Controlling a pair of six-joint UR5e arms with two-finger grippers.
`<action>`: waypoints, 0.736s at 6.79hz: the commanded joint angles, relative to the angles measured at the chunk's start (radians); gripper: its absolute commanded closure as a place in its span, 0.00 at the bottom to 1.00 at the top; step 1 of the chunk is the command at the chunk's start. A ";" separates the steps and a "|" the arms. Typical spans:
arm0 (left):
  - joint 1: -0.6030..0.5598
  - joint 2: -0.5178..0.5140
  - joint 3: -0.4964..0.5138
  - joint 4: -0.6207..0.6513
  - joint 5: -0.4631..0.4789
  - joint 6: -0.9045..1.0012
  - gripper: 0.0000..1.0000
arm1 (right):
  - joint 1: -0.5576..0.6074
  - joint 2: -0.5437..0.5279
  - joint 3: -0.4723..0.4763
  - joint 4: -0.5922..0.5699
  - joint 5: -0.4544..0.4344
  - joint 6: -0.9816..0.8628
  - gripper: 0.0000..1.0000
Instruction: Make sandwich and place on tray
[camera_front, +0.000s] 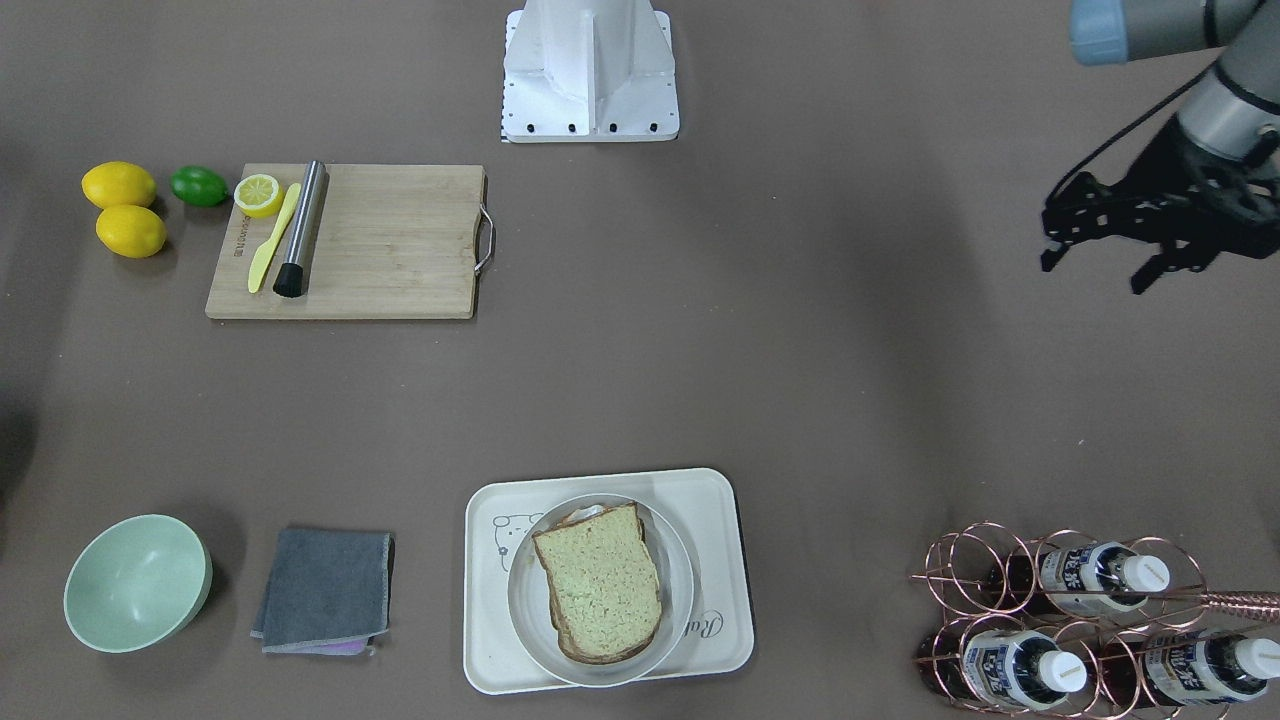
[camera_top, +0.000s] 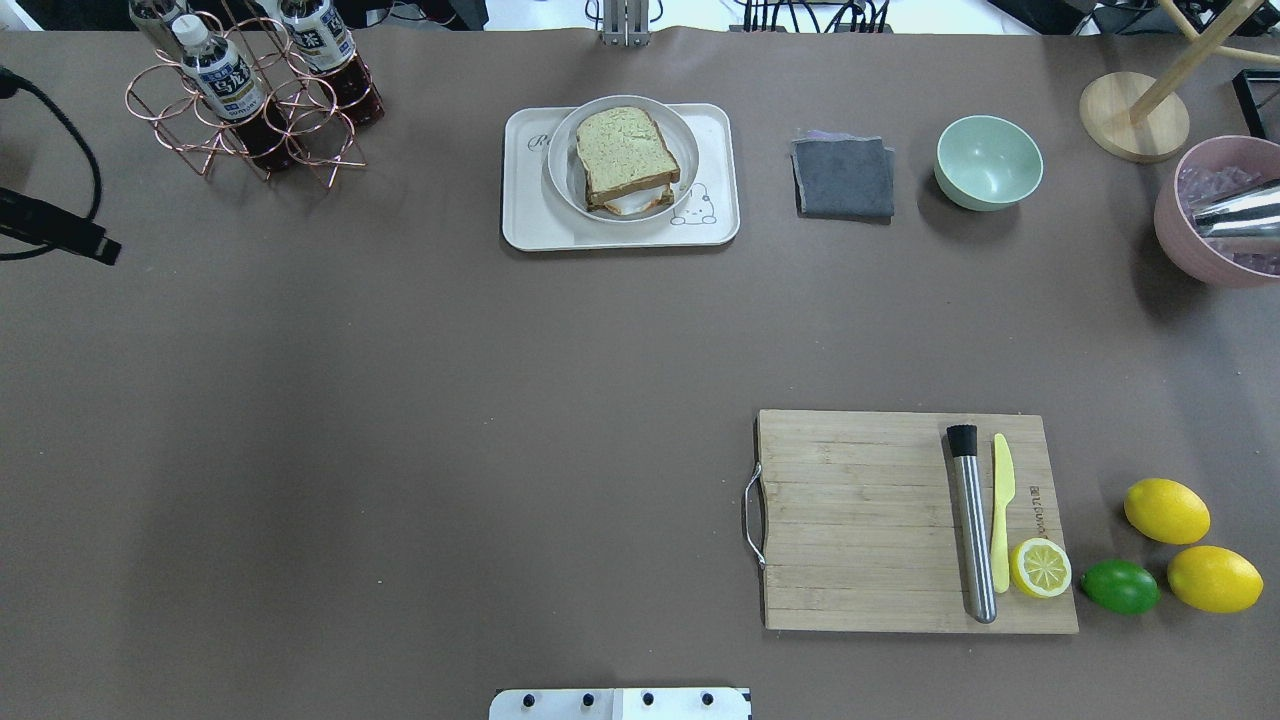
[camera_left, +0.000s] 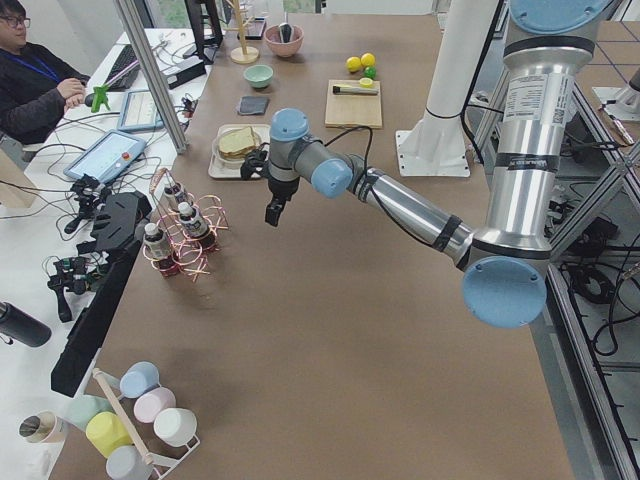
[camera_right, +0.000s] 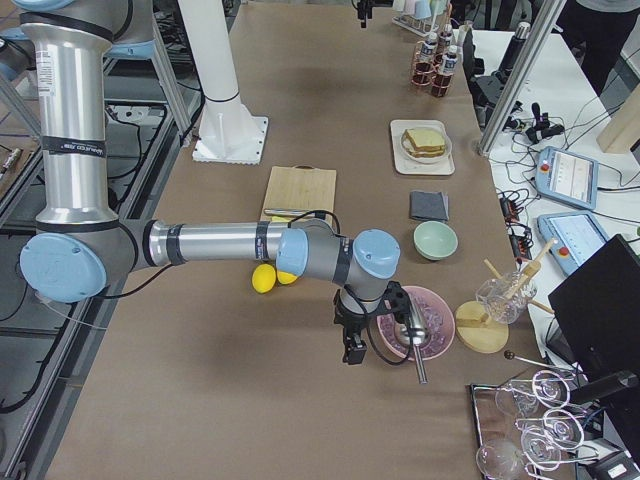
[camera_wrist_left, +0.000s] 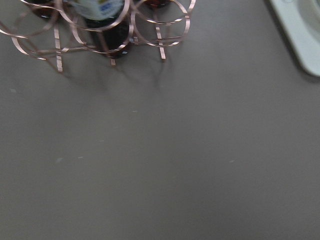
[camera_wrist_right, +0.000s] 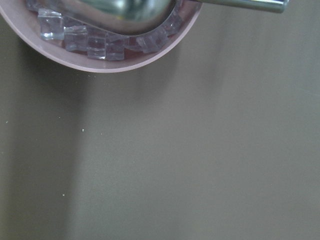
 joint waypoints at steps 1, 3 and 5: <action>-0.290 -0.046 0.070 0.314 -0.018 0.521 0.01 | 0.000 -0.007 -0.001 -0.001 -0.002 0.000 0.00; -0.337 -0.040 0.354 0.338 -0.018 0.624 0.01 | 0.000 -0.018 0.001 -0.001 0.000 0.003 0.00; -0.383 -0.016 0.346 0.335 -0.019 0.626 0.01 | 0.000 -0.018 0.001 -0.001 0.002 0.001 0.00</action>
